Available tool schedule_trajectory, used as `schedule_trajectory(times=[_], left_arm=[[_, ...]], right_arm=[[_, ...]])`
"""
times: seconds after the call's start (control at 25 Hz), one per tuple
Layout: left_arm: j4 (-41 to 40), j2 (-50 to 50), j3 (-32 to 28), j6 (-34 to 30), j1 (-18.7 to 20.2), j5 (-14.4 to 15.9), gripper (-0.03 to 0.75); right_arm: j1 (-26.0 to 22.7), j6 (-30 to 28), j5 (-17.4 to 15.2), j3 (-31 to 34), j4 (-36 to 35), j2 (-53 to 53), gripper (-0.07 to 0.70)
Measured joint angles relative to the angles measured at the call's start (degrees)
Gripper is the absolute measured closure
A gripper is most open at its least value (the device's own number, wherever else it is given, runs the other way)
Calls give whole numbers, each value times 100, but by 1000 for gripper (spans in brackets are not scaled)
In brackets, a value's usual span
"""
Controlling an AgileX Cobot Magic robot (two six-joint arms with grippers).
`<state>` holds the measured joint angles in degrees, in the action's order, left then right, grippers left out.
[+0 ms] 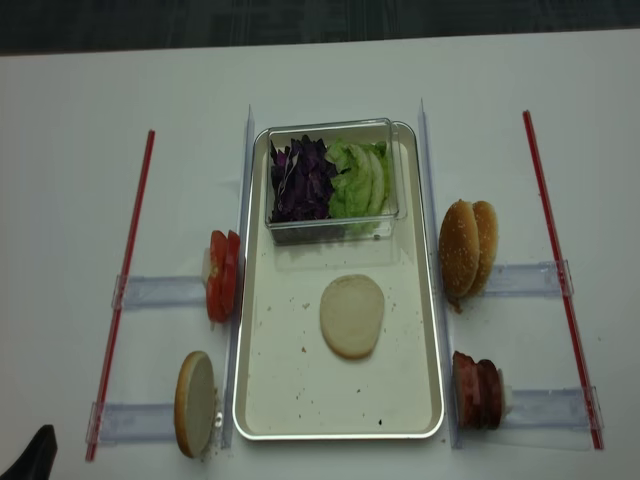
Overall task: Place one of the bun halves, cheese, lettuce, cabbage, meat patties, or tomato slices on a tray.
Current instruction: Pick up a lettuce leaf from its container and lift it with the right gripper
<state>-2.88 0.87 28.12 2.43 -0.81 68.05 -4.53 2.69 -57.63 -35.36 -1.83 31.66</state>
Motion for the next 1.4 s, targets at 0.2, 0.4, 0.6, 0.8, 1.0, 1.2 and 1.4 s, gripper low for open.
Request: schedule_trajectory(times=[0.2, 0.4, 0.6, 0.8, 1.0, 1.2, 1.4], left_arm=[[0, 0, 0, 0, 0, 0, 44], [0, 0, 0, 0, 0, 0, 44], [0, 0, 0, 0, 0, 0, 44], [0, 0, 0, 0, 0, 0, 44], [0, 0, 0, 0, 0, 0, 44], [0, 0, 0, 0, 0, 0, 44], [0, 0, 0, 0, 0, 0, 44]], right_arm=[[0, -43, 54, -166, 0, 547, -43], [0, -68, 125, -424, 0, 1023, -43], [0, -90, 152, -698, 0, 1465, -43], [0, -158, 157, -948, 0, 1812, -43], [0, -206, 170, -1249, 0, 2216, -43], [0, -310, 180, -1564, -15, 2748, -43], [0, -347, 195, -1970, -29, 3447, -43]])
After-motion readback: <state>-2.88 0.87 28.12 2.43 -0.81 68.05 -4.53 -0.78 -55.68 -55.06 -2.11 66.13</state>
